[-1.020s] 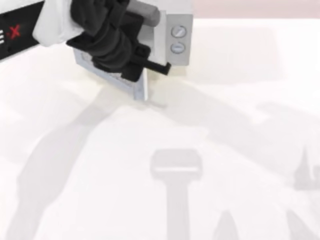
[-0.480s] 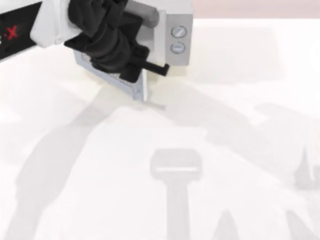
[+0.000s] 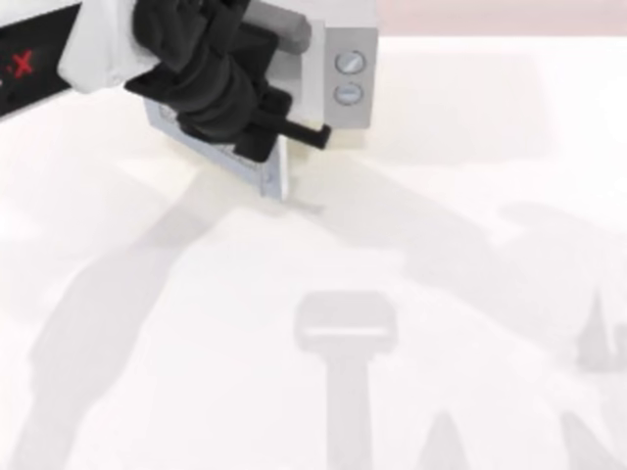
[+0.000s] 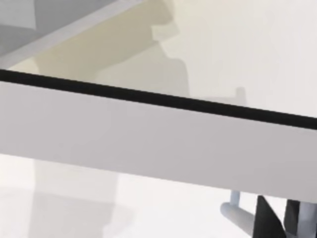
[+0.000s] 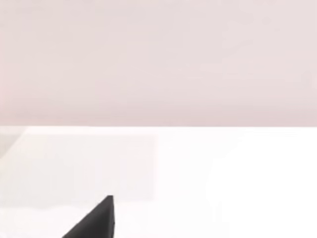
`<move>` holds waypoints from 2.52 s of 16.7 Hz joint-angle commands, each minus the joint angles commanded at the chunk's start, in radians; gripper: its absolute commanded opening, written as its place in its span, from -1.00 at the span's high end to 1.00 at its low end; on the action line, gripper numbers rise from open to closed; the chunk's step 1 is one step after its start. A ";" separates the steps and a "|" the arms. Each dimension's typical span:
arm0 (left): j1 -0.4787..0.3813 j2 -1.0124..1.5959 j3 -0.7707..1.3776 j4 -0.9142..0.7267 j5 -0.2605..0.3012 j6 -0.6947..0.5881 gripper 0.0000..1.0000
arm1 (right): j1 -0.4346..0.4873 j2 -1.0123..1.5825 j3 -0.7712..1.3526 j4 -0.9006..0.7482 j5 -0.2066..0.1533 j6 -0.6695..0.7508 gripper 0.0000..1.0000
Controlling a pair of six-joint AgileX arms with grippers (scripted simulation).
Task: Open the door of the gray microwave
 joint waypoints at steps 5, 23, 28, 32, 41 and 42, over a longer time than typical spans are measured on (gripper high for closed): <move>0.000 0.000 0.000 0.000 0.000 0.000 1.00 | 0.000 0.000 0.000 0.000 0.000 0.000 -1.00; 0.048 -0.066 -0.081 0.008 0.083 0.143 1.00 | 0.000 0.000 0.000 0.000 0.000 0.000 -1.00; 0.048 -0.066 -0.081 0.008 0.083 0.143 1.00 | 0.000 0.000 0.000 0.000 0.000 0.000 -1.00; 0.048 -0.066 -0.081 0.008 0.083 0.143 1.00 | 0.000 0.000 0.000 0.000 0.000 0.000 -1.00; 0.048 -0.066 -0.081 0.008 0.083 0.143 1.00 | 0.000 0.000 0.000 0.000 0.000 0.000 -1.00; 0.048 -0.066 -0.081 0.008 0.083 0.143 1.00 | 0.000 0.000 0.000 0.000 0.000 0.000 -1.00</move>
